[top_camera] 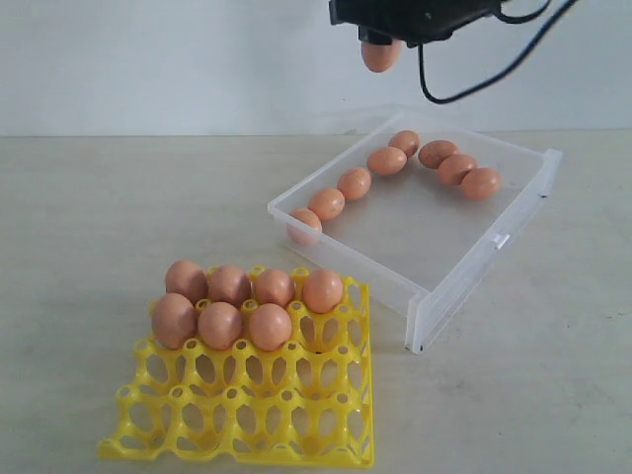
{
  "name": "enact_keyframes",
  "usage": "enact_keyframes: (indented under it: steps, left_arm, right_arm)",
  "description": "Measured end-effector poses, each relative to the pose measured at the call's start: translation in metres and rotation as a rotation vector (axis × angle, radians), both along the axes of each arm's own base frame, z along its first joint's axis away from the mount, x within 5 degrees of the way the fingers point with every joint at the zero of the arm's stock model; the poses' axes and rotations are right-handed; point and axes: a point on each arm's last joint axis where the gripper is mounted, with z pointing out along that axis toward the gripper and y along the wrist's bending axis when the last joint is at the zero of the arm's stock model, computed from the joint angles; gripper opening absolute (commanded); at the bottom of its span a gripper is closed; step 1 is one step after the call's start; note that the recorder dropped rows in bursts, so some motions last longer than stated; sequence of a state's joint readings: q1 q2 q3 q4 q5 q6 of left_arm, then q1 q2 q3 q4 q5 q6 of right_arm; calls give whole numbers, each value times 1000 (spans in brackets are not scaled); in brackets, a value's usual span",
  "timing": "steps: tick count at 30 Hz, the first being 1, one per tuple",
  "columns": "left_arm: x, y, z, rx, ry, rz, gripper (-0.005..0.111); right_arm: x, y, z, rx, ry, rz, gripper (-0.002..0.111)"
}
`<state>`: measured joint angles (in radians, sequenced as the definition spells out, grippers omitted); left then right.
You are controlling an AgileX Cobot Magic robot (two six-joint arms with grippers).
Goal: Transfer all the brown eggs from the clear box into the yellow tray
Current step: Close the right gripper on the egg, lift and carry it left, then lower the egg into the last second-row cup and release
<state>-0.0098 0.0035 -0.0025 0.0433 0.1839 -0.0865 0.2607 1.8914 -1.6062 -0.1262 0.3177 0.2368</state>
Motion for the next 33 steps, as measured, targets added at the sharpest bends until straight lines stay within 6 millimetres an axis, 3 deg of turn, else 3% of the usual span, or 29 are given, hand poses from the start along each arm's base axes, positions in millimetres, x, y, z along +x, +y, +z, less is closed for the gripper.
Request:
enact_keyframes:
  steps: [3,7,10,14,18,26,33]
  left_arm:
    - [0,0,0,0,0,0,4]
    - [0,0,0,0,0,0,4]
    - [0,0,0,0,0,0,4]
    - [0,0,0,0,0,0,4]
    - [0,0,0,0,0,0,4]
    - [0,0,0,0,0,0,4]
    - [0,0,0,0,0,0,4]
  right_arm:
    - [-32,-7,-8,44,-95,20,0]
    - [-92,-16,-8,195,-304,44,0]
    - [-131,-19,-32,264,-339,74,0]
    - [-161,-12,-73,242,-238,184,0]
    - [-171,-2,-100,126,-161,353,0]
    - [-173,15,-143,24,-93,629,0]
    - [-175,27,-159,111,-121,759,0]
